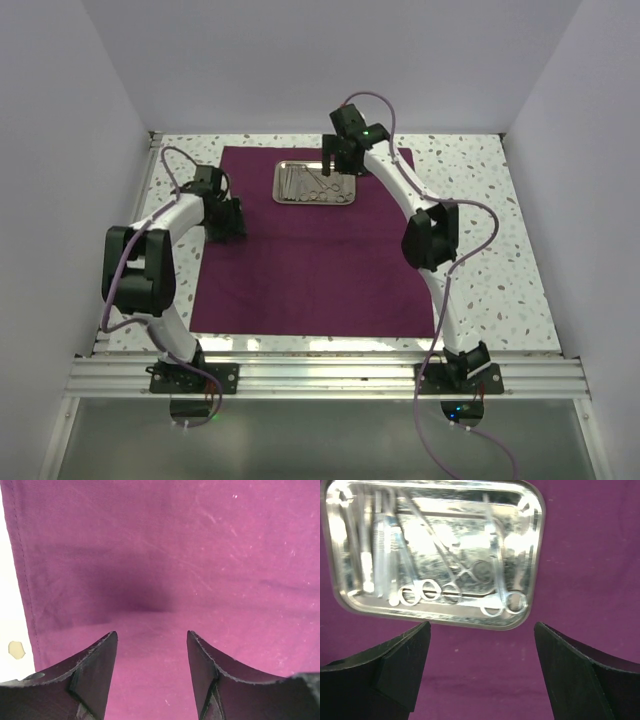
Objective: Open and lay out the surgical kit
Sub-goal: Move the container from the surgical kit.
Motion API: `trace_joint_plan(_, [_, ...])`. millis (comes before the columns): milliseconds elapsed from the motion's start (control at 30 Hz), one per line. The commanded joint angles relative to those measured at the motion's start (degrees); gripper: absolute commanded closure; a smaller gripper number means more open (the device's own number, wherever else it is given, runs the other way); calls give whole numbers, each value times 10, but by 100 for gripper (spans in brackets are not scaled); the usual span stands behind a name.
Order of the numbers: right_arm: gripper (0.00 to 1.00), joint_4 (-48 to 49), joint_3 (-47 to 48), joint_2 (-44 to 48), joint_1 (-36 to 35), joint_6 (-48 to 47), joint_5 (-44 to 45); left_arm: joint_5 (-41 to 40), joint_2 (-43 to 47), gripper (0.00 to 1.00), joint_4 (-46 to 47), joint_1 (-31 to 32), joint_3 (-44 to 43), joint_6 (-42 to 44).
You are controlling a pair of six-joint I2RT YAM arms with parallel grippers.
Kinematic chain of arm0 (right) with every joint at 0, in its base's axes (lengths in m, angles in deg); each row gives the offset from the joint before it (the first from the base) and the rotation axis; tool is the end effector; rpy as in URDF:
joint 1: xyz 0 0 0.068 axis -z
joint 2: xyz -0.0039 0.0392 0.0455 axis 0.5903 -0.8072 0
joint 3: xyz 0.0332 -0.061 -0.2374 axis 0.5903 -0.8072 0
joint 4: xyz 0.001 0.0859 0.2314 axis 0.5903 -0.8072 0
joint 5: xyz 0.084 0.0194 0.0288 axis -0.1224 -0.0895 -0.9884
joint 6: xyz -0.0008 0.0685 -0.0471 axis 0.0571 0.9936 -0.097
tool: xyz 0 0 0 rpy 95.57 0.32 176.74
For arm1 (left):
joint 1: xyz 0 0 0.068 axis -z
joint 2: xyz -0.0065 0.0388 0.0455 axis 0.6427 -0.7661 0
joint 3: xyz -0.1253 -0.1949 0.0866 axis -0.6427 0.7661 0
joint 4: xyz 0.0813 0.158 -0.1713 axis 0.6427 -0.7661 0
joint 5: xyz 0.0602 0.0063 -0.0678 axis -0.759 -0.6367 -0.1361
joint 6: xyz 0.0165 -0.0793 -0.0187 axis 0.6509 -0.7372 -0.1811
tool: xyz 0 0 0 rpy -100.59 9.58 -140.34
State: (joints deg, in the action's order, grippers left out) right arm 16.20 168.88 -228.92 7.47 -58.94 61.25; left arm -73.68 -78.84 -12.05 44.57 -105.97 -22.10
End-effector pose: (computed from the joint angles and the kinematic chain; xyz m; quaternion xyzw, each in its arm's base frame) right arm 0.4623 0.2372 0.2182 -0.0077 0.9432 0.0602 0.3267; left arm 0.3412 -0.0346 0.1349 -0.1241 0.9710 -0.0910 0.1829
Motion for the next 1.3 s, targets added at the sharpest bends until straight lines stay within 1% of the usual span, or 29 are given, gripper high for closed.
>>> trace_joint_plan(0, [14,21,-30,14,13,-3,15,-12,5,39,52,2,-12,-2])
trace_joint_plan(67, [18,34,-59,22,22,0,23,-7,-18,39,65,2,-67,-4])
trace_joint_plan(100, [28,35,-62,21,29,2,26,-7,-34,42,59,2,-95,-5])
trace_joint_plan(133, [35,34,-58,17,32,4,25,-9,-72,43,44,2,-155,-5])
trace_joint_plan(167, [40,34,-55,8,38,9,27,-9,-92,44,36,2,-185,-6])
trace_joint_plan(200, [47,34,-49,-1,42,12,26,-8,-111,44,33,2,-213,-8])
trace_joint_plan(233, [49,33,-33,-9,45,15,25,-3,-153,44,29,2,-270,-16])
trace_joint_plan(267, [50,29,-23,-18,51,21,14,-1,-177,45,23,2,-302,-20])
trace_joint_plan(300, [51,29,-8,-33,55,24,10,9,-222,45,13,2,-362,-30])
trace_joint_plan(400, [51,28,7,-55,59,31,21,16,-285,46,-1,3,-451,-43])
trace_joint_plan(433, [52,27,22,-63,59,32,24,22,-322,46,-6,3,-478,-52])
trace_joint_plan(467, [52,27,30,-69,61,32,26,27,-339,46,-7,3,-527,-57])
trace_joint_plan(533, [52,31,44,-87,61,32,23,43,-383,46,-2,5,-581,-69])
trace_joint_plan(633, [56,34,46,-102,60,38,27,56,-414,46,15,12,-603,-85])
trace_joint_plan(700, [60,34,46,-108,60,37,30,62,-421,46,29,21,-601,-89])
trace_joint_plan(967, [74,27,36,-115,61,29,37,59,-438,47,26,57,-602,-75])
trace_joint_plan(1000, [77,25,32,-114,61,28,39,57,-435,50,23,61,-601,-70])
trace_joint_plan(1133, [81,21,24,-110,61,26,45,44,-419,54,21,70,-569,-58])
trace_joint_plan(1167, [84,20,22,-109,61,26,45,40,-417,58,17,75,-566,-55])
trace_joint_plan(1233, [88,18,16,-107,61,27,45,19,-409,62,8,76,-553,-48])
trace_joint_plan(1267, [93,16,14,-106,61,27,46,13,-404,64,7,79,-546,-45])
